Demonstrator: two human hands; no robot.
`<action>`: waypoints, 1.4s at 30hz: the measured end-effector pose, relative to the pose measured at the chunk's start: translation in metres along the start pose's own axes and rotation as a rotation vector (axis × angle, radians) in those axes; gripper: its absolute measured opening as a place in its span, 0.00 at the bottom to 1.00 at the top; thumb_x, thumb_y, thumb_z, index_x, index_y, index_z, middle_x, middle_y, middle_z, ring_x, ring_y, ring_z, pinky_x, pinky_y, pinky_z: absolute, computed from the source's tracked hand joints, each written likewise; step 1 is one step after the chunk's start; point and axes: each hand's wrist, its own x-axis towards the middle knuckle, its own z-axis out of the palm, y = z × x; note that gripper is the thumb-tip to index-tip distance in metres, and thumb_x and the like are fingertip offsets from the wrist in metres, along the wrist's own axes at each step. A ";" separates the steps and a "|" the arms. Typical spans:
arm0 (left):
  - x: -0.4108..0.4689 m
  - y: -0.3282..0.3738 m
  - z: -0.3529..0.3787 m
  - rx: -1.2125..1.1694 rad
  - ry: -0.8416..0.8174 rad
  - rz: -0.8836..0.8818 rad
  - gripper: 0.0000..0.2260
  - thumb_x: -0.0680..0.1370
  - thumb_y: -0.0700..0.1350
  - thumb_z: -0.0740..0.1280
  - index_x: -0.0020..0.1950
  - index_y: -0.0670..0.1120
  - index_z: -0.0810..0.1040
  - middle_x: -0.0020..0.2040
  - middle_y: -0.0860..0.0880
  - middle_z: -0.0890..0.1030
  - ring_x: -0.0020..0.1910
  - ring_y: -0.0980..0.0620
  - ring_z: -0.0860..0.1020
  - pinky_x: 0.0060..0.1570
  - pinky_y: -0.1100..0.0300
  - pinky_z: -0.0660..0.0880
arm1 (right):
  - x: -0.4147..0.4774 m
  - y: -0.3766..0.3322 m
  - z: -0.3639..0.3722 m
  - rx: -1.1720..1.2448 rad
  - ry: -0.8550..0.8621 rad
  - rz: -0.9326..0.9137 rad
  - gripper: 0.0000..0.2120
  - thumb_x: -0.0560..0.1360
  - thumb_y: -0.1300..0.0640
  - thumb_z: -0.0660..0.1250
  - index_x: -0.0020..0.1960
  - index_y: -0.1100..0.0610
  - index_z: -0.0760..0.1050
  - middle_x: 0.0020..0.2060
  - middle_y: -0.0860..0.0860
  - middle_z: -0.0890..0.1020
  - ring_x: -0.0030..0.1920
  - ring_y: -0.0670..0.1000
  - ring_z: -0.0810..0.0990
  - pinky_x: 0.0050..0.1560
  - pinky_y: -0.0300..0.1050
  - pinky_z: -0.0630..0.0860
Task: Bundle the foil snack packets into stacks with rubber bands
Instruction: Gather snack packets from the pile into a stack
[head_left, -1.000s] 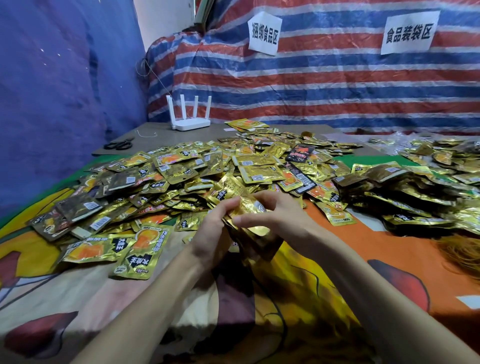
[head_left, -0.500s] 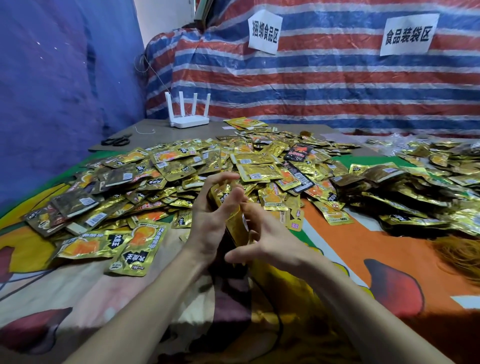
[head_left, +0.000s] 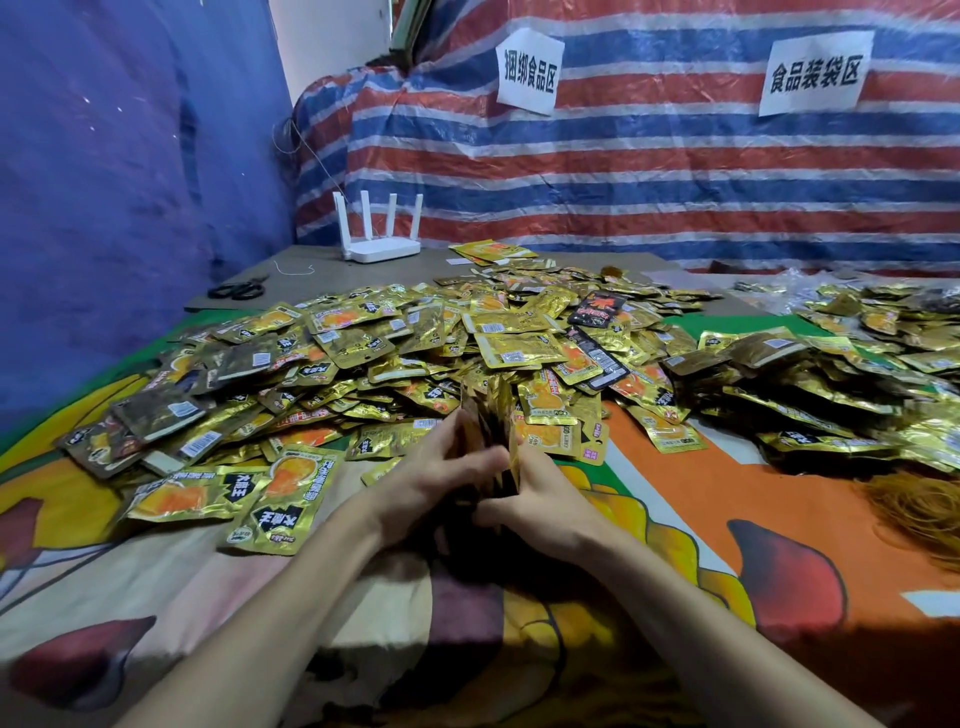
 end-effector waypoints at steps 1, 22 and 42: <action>0.000 -0.001 0.002 0.071 0.023 0.025 0.37 0.63 0.53 0.75 0.66 0.37 0.72 0.62 0.32 0.77 0.57 0.47 0.79 0.63 0.48 0.74 | -0.002 0.000 -0.001 0.031 -0.007 -0.002 0.30 0.66 0.67 0.70 0.68 0.59 0.70 0.54 0.54 0.82 0.50 0.44 0.82 0.48 0.36 0.77; 0.023 0.023 0.066 0.155 0.319 0.331 0.34 0.72 0.48 0.75 0.75 0.59 0.65 0.70 0.50 0.72 0.59 0.62 0.78 0.55 0.64 0.77 | -0.026 -0.009 -0.039 0.136 0.205 -0.077 0.27 0.64 0.59 0.74 0.62 0.56 0.72 0.54 0.44 0.82 0.59 0.45 0.79 0.57 0.42 0.75; 0.033 0.041 0.117 0.715 -0.069 0.451 0.21 0.74 0.53 0.66 0.68 0.55 0.75 0.67 0.60 0.72 0.70 0.64 0.67 0.72 0.51 0.63 | -0.009 -0.009 -0.291 -0.723 0.981 0.481 0.40 0.71 0.53 0.76 0.73 0.62 0.55 0.60 0.61 0.76 0.57 0.63 0.78 0.56 0.59 0.77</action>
